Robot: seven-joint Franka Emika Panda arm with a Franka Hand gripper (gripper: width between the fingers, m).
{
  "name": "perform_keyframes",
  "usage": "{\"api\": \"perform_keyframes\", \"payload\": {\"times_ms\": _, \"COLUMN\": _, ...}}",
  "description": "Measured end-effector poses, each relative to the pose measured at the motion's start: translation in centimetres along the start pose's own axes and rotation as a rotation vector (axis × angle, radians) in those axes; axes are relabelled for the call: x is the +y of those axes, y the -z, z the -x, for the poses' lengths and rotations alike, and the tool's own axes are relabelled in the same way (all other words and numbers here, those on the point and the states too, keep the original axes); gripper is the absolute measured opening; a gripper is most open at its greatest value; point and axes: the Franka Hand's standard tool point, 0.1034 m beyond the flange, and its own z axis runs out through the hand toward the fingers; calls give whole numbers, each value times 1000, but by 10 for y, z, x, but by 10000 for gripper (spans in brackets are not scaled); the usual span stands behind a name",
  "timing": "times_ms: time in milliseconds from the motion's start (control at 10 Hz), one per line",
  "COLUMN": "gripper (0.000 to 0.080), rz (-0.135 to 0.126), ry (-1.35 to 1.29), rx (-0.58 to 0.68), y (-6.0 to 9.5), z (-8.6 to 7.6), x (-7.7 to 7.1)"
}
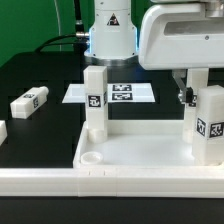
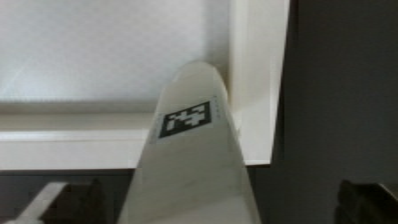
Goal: Assemble desk
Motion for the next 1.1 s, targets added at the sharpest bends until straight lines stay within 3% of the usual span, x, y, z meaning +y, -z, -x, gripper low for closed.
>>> {"api": "perform_keyframes", "payload": {"times_ms": 300, "gripper": 649, "rz": 9, "ry": 156, "rx": 1, "y": 0, "z": -1, "x": 3}}
{"api": "perform_keyframes", "payload": {"times_ms": 500, "gripper": 384, "rz": 9, "ry": 158, "rx": 0, "y": 0, "z": -1, "x": 4}}
{"api": "perform_keyframes", "payload": {"times_ms": 600, "gripper": 384, "rz": 9, "ry": 158, "rx": 0, "y": 0, "z": -1, "x": 5}}
{"api": "perform_keyframes", "payload": {"times_ms": 700, "gripper": 288, "rz": 9, "ry": 152, "rx": 0, "y": 0, "z": -1, "x": 5}}
{"api": "perform_keyframes", "payload": {"times_ms": 1100, "gripper": 288, "rz": 8, "ry": -24, "rx": 1, "y": 0, "z": -1, "x": 5}}
